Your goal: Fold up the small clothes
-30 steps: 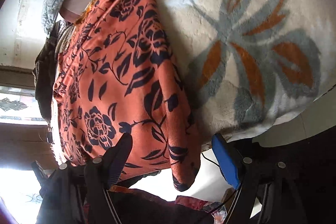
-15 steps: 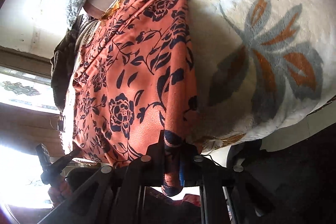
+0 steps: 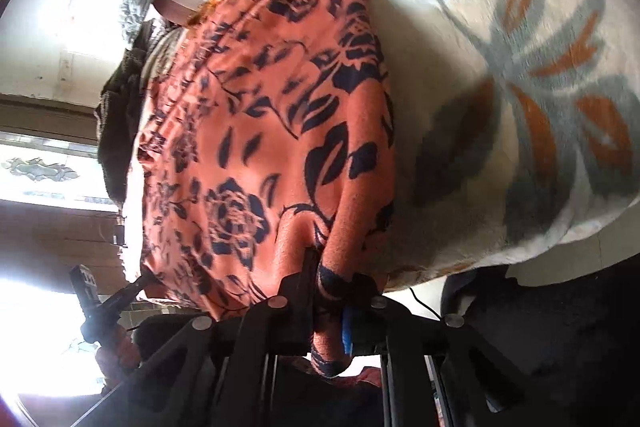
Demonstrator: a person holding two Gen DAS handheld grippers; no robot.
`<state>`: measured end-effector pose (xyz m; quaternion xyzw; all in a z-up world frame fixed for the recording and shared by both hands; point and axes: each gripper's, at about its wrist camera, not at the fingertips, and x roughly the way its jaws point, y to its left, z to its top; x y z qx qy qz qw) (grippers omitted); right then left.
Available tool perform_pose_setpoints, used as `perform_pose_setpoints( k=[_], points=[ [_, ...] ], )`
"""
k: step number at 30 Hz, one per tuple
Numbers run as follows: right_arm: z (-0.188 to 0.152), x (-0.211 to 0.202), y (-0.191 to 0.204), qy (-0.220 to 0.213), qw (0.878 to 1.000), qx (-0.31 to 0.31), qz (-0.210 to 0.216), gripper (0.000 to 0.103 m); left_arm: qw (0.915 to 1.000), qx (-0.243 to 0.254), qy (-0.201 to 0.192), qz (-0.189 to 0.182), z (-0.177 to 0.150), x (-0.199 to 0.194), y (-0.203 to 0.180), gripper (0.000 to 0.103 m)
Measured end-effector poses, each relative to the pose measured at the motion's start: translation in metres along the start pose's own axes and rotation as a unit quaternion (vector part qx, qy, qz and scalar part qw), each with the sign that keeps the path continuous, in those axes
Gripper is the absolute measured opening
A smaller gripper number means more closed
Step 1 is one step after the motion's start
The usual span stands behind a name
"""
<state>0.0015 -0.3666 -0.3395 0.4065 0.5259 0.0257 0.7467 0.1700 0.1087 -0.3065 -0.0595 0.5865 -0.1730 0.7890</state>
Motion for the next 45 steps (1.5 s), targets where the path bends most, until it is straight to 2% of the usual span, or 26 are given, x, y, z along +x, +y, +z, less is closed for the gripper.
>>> perform_pose_setpoints(
  k=[2,5,8,12,15,18,20,22,24,25,26,28,29,31,32,34,35,36,38,39,41,43,45],
  points=[
    [0.016,-0.02,0.014,-0.026,0.999,-0.01,0.034,0.01,0.9992,-0.004,-0.017,-0.036,0.018,-0.019,0.0,0.006],
    [0.051,-0.047,0.034,-0.069,0.995,-0.021,0.075,0.008,0.9967,-0.009,-0.043,-0.068,0.056,-0.043,-0.002,0.006],
    [0.105,-0.072,0.052,-0.131,0.985,-0.017,0.111,0.008,0.9939,-0.016,-0.062,-0.09,0.11,-0.055,0.0,0.006],
    [0.191,-0.078,0.081,-0.205,0.971,-0.006,0.123,0.008,0.9909,-0.017,-0.089,-0.1,0.207,-0.054,-0.016,0.006],
    [0.255,-0.07,0.088,-0.254,0.96,0.02,0.114,0.008,0.9904,-0.018,-0.095,-0.099,0.283,-0.027,-0.032,0.006],
    [0.313,-0.041,0.068,-0.276,0.952,0.073,0.11,0.008,0.9921,-0.032,-0.088,-0.084,0.346,0.028,-0.037,0.006],
    [0.346,-0.008,0.047,-0.268,0.953,0.106,0.098,0.008,0.9938,-0.046,-0.066,-0.076,0.372,0.077,-0.032,0.006],
    [0.371,0.036,0.016,-0.23,0.956,0.154,0.1,0.012,0.9952,-0.07,-0.036,-0.058,0.388,0.135,-0.022,0.007],
    [0.385,0.079,-0.017,-0.193,0.953,0.208,0.111,0.012,0.994,-0.096,-0.011,-0.05,0.389,0.179,-0.007,0.007],
    [0.388,0.097,-0.033,-0.18,0.948,0.23,0.129,0.012,0.9903,-0.117,-0.013,-0.073,0.387,0.192,0.002,0.008],
    [0.389,0.107,-0.048,-0.182,0.936,0.245,0.173,0.009,0.9839,-0.138,-0.034,-0.108,0.383,0.194,0.012,0.009],
    [0.388,0.11,-0.065,-0.191,0.914,0.26,0.247,0.009,0.9735,-0.16,-0.045,-0.157,0.379,0.192,0.028,0.009],
    [0.39,0.107,-0.066,-0.191,0.913,0.253,0.256,0.009,0.968,-0.172,-0.05,-0.176,0.376,0.19,0.036,0.009],
    [0.392,0.098,-0.06,-0.185,0.923,0.229,0.246,0.01,0.9571,-0.201,-0.066,-0.198,0.363,0.179,0.047,0.01],
    [0.389,0.092,-0.056,-0.186,0.924,0.226,0.248,0.012,0.9559,-0.206,-0.07,-0.198,0.357,0.17,0.048,0.01],
    [0.379,0.074,-0.044,-0.191,0.928,0.213,0.241,0.025,0.9634,-0.193,-0.099,-0.157,0.34,0.138,0.044,0.012],
    [0.372,0.059,-0.035,-0.198,0.932,0.198,0.229,0.06,0.9658,-0.183,-0.122,-0.137,0.331,0.117,0.042,0.016],
    [0.364,0.042,-0.028,-0.213,0.935,0.182,0.217,0.09,0.9666,-0.176,-0.142,-0.12,0.321,0.097,0.041,0.021],
    [0.339,0.01,-0.011,-0.262,0.936,0.157,0.174,0.093,0.9658,-0.182,-0.169,-0.075,0.3,0.063,0.041,0.043],
    [0.329,0.001,0.001,-0.262,0.943,0.134,0.155,0.093,0.9652,-0.184,-0.178,-0.055,0.287,0.049,0.038,0.047],
    [0.307,-0.004,0.028,-0.228,0.962,0.09,0.122,0.091,0.969,-0.161,-0.182,-0.042,0.262,0.034,0.019,0.048],
    [0.28,0.001,0.056,-0.213,0.972,0.038,0.095,0.089,0.9736,-0.128,-0.186,-0.03,0.239,0.03,-0.007,0.048],
    [0.257,0.018,0.088,-0.188,0.981,-0.021,0.052,0.076,0.9783,-0.093,-0.184,-0.016,0.221,0.037,-0.04,0.048]
  ],
)
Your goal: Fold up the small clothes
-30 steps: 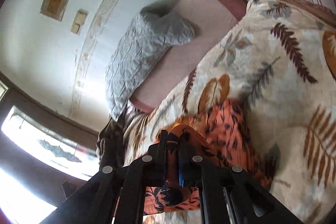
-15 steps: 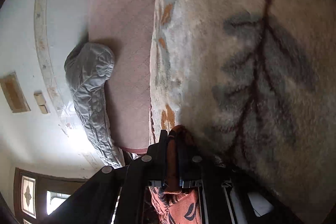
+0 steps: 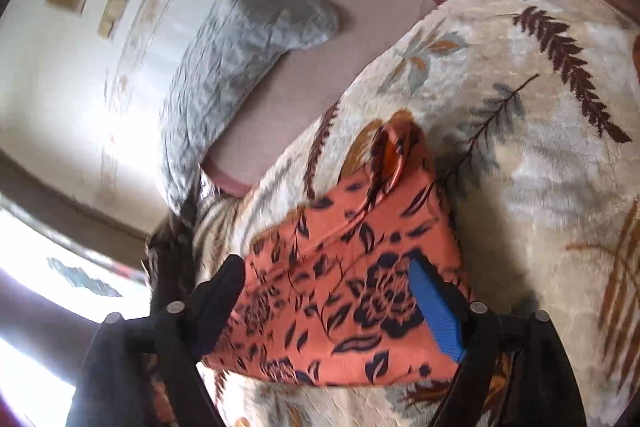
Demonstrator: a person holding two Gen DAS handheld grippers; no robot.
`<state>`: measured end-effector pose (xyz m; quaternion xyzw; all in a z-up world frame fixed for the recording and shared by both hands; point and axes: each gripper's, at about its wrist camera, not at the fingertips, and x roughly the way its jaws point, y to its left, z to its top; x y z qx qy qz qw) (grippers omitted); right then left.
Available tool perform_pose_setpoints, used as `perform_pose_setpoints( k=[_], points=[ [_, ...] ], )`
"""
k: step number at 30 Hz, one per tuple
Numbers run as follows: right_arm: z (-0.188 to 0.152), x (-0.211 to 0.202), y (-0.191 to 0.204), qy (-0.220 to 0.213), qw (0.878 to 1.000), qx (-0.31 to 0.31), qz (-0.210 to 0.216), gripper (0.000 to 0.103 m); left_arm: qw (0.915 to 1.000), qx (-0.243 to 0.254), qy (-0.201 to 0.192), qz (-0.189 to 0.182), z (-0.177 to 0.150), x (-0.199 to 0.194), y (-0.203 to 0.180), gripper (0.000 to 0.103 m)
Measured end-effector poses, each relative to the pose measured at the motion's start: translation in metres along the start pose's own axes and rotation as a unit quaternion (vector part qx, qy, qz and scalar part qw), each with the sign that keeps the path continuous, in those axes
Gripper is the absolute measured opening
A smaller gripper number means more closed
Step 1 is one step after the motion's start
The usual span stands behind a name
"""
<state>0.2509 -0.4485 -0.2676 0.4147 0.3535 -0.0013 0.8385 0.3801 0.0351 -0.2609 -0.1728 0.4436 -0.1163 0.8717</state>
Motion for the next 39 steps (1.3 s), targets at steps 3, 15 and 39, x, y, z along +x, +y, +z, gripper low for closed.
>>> perform_pose_setpoints(
  k=[3,15,39],
  points=[
    [-0.047,0.025,0.023,0.037,0.997,-0.053,-0.029,0.062,0.9985,0.05,-0.014,0.016,-0.031,0.009,-0.034,0.048],
    [-0.09,0.079,0.017,0.085,0.988,-0.088,-0.094,0.056,0.9833,0.149,0.053,0.089,-0.06,0.059,-0.04,0.05],
    [-0.061,0.068,-0.082,-0.054,0.979,0.196,0.02,0.021,0.9833,-0.162,0.04,-0.072,-0.041,0.083,0.033,0.035]
  ],
)
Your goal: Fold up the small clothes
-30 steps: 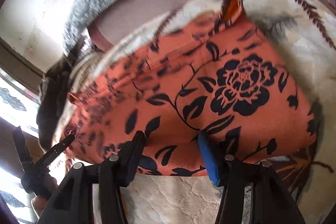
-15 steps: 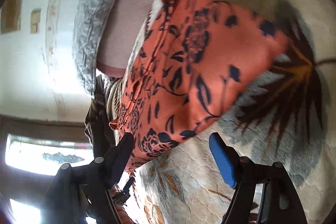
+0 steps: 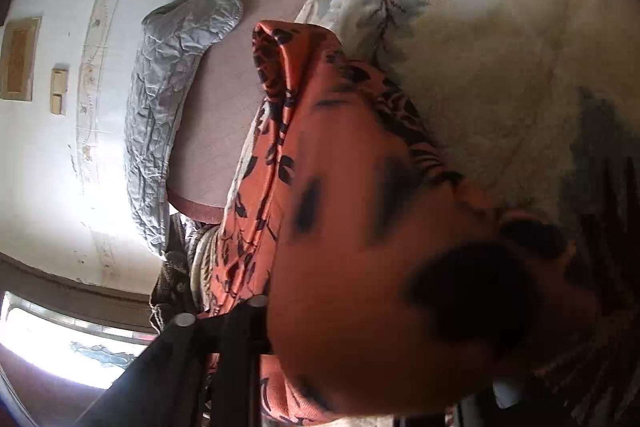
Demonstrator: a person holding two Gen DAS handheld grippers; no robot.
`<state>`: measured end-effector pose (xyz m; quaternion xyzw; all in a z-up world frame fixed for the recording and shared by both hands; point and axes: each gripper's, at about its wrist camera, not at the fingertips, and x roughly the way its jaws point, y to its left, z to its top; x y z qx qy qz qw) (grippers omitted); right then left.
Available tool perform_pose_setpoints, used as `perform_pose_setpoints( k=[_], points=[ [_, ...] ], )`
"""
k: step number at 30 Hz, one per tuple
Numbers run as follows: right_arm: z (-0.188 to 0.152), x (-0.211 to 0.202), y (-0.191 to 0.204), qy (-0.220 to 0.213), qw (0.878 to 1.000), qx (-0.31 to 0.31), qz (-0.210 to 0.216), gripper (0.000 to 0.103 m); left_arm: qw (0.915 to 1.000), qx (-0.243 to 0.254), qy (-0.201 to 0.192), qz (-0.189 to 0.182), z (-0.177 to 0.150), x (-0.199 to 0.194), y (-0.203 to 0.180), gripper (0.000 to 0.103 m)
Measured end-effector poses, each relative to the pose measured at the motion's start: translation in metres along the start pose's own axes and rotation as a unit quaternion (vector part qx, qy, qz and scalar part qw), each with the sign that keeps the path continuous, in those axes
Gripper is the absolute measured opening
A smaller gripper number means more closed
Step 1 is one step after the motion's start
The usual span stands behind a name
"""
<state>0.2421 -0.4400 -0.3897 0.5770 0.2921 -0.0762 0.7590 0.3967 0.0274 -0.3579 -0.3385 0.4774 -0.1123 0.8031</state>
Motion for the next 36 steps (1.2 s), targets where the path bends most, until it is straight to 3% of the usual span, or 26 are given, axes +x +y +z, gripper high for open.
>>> perform_pose_setpoints(
  k=[2,6,10,13,17,20,23,25,27,29,31,34,36],
  points=[
    [-0.003,-0.005,0.009,-0.019,1.0,-0.022,-0.011,0.019,0.9998,0.021,-0.001,0.007,-0.001,-0.007,-0.006,0.029],
    [-0.015,-0.039,0.045,-0.057,0.994,-0.092,0.007,0.017,0.9968,0.076,-0.02,0.016,-0.01,-0.035,-0.031,0.028],
    [-0.033,-0.089,0.058,-0.079,0.988,-0.135,0.0,0.017,0.9923,0.121,-0.008,0.027,-0.039,-0.074,-0.035,0.027],
    [-0.045,-0.11,0.046,-0.052,0.988,-0.142,-0.027,0.017,0.99,0.129,0.013,0.056,-0.06,-0.088,-0.02,0.029],
    [-0.068,-0.104,0.016,0.036,0.978,-0.164,-0.121,0.02,0.9845,0.131,0.063,0.098,-0.097,-0.081,0.017,0.037],
    [-0.067,-0.116,-0.004,0.062,0.988,-0.099,-0.099,0.026,0.9907,0.102,0.059,0.069,-0.097,-0.111,0.021,0.039],
    [-0.068,-0.136,0.001,0.075,0.989,-0.093,-0.091,0.029,0.9869,0.136,-0.001,0.087,-0.103,-0.161,0.008,0.038],
    [-0.073,-0.154,0.008,0.074,0.983,-0.123,-0.115,0.032,0.9819,0.167,-0.042,0.078,-0.107,-0.19,-0.002,0.039],
    [-0.079,-0.171,0.014,0.071,0.975,-0.159,-0.141,0.032,0.9771,0.191,-0.057,0.075,-0.104,-0.203,-0.014,0.04],
    [-0.082,-0.187,0.016,0.056,0.973,-0.179,-0.136,0.032,0.9736,0.213,-0.052,0.065,-0.095,-0.196,-0.03,0.041],
    [-0.08,-0.194,0.023,0.041,0.973,-0.198,-0.112,0.032,0.9697,0.229,-0.034,0.08,-0.086,-0.174,-0.044,0.041],
    [-0.068,-0.178,0.04,0.026,0.974,-0.208,-0.087,0.032,0.9604,0.252,0.028,0.115,-0.079,-0.116,-0.062,0.04],
    [-0.061,-0.148,0.057,0.034,0.97,-0.226,-0.083,0.032,0.9603,0.249,0.072,0.104,-0.078,-0.083,-0.065,0.039]
  ],
)
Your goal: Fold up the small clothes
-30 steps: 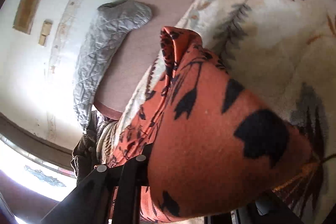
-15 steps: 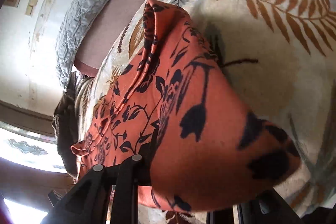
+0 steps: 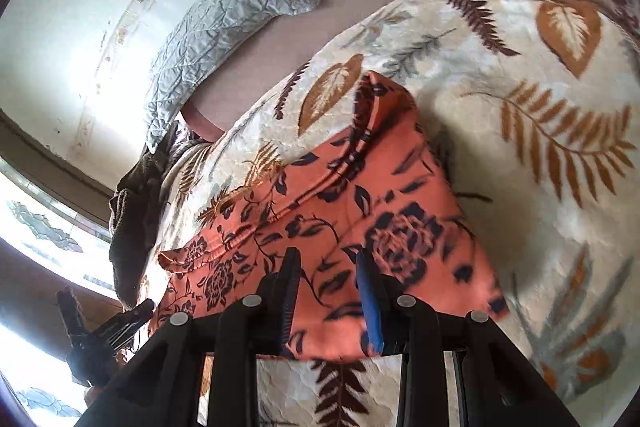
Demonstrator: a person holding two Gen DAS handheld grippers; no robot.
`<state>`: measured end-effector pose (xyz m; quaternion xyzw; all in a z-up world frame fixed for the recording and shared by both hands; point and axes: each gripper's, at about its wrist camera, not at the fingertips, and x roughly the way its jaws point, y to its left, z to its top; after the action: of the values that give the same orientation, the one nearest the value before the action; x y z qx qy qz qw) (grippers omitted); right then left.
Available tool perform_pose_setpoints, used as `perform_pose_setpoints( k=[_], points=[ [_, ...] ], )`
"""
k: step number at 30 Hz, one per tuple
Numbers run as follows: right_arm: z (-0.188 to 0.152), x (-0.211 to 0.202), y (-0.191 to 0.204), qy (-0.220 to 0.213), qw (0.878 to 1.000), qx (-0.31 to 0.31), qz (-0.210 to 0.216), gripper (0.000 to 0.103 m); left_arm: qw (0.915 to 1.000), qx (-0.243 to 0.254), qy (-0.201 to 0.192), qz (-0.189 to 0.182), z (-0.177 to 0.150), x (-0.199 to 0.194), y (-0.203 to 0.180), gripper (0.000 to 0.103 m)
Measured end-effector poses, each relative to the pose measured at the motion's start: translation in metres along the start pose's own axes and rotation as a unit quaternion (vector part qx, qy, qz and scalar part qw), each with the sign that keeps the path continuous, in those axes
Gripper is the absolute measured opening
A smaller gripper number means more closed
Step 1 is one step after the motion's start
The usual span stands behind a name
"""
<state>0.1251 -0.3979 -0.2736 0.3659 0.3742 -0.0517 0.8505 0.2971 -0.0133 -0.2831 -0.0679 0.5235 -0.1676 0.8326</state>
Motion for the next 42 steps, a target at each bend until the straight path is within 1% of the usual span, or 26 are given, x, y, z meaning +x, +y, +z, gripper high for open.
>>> perform_pose_setpoints(
  k=[1,2,3,4,6,8,9,10,12,13,14,15,16,18,20,22,24,26,27,29,30,31,34,37,39,42],
  points=[
    [0.007,0.017,0.005,0.011,1.0,-0.011,-0.006,0.032,0.9997,0.003,0.024,-0.01,0.005,0.017,-0.004,0.039],
    [0.015,0.036,0.011,0.031,0.999,-0.023,-0.013,0.032,0.9991,-0.002,0.043,-0.003,0.006,0.031,-0.006,0.039],
    [0.018,0.053,0.016,0.047,0.998,-0.03,-0.019,0.032,0.9985,-0.005,0.055,0.005,0.008,0.043,-0.008,0.039],
    [0.023,0.071,0.02,0.061,0.997,-0.043,-0.028,0.032,0.9981,0.003,0.061,0.0,0.01,0.053,-0.012,0.039],
    [0.028,0.104,0.027,0.086,0.991,-0.08,-0.064,0.032,0.9982,0.007,0.059,0.0,0.016,0.065,-0.018,0.039],
    [0.036,0.127,0.029,0.096,0.988,-0.092,-0.076,0.032,0.9987,0.005,0.046,-0.019,0.027,0.072,-0.02,0.041],
    [0.041,0.134,0.032,0.088,0.988,-0.098,-0.077,0.032,0.9984,0.001,0.04,-0.04,0.034,0.077,-0.02,0.041],
    [0.049,0.137,0.036,0.067,0.99,-0.104,-0.068,0.032,0.9975,-0.013,0.031,-0.063,0.042,0.08,-0.017,0.041],
    [0.066,0.131,0.043,-0.008,0.993,-0.116,-0.037,0.032,0.9938,-0.054,-0.013,-0.097,0.056,0.08,-0.006,0.041],
    [0.072,0.121,0.047,-0.055,0.99,-0.125,-0.029,0.032,0.992,-0.067,-0.045,-0.096,0.061,0.074,-0.001,0.041],
    [0.076,0.114,0.048,-0.088,0.988,-0.127,-0.025,0.032,0.9904,-0.073,-0.075,-0.09,0.064,0.066,0.003,0.041],
    [0.079,0.109,0.048,-0.1,0.988,-0.118,-0.02,0.032,0.9889,-0.077,-0.095,-0.084,0.065,0.057,0.007,0.041],
    [0.08,0.108,0.045,-0.094,0.99,-0.105,-0.013,0.032,0.9884,-0.08,-0.1,-0.083,0.064,0.051,0.009,0.043],
    [0.077,0.108,0.045,-0.069,0.993,-0.1,-0.008,0.032,0.99,-0.072,-0.088,-0.084,0.06,0.043,0.009,0.044],
    [0.068,0.106,0.051,-0.049,0.992,-0.113,-0.015,0.032,0.9938,-0.054,-0.079,-0.058,0.051,0.038,0.004,0.044],
    [0.057,0.103,0.055,-0.028,0.993,-0.115,-0.006,0.032,0.9973,-0.037,-0.056,-0.028,0.04,0.04,0.0,0.044],
    [0.044,0.107,0.06,0.001,0.994,-0.109,0.004,0.032,0.9987,-0.037,-0.034,-0.011,0.027,0.041,0.003,0.044],
    [0.027,0.112,0.062,0.035,0.994,-0.105,0.006,0.032,0.9988,-0.041,-0.007,0.024,0.013,0.047,0.008,0.044],
    [0.018,0.119,0.062,0.058,0.993,-0.107,0.001,0.032,0.9988,-0.038,0.003,0.031,0.008,0.053,0.009,0.044],
    [0.001,0.139,0.059,0.113,0.986,-0.116,-0.03,0.032,0.9984,0.009,-0.002,0.057,-0.001,0.053,0.0,0.044],
    [-0.005,0.137,0.059,0.101,0.987,-0.119,-0.037,0.031,0.9972,0.028,-0.004,0.07,-0.005,0.049,-0.004,0.044],
    [-0.007,0.13,0.061,0.09,0.988,-0.12,-0.037,0.031,0.9969,0.033,-0.012,0.07,-0.009,0.041,-0.006,0.044],
    [-0.019,0.102,0.065,0.076,0.992,-0.104,0.017,0.032,0.9979,0.018,-0.034,0.053,-0.025,0.015,0.002,0.044],
    [-0.044,0.095,0.074,0.096,0.988,-0.115,0.039,0.032,0.9947,0.03,-0.048,0.086,-0.045,-0.002,0.006,0.044],
    [-0.065,0.104,0.081,0.128,0.983,-0.131,0.02,0.033,0.99,0.06,-0.05,0.117,-0.057,0.0,0.004,0.044],
    [-0.083,0.099,0.094,0.108,0.978,-0.179,-0.018,0.033,0.9824,0.1,-0.068,0.142,-0.068,0.0,-0.002,0.046]
  ],
)
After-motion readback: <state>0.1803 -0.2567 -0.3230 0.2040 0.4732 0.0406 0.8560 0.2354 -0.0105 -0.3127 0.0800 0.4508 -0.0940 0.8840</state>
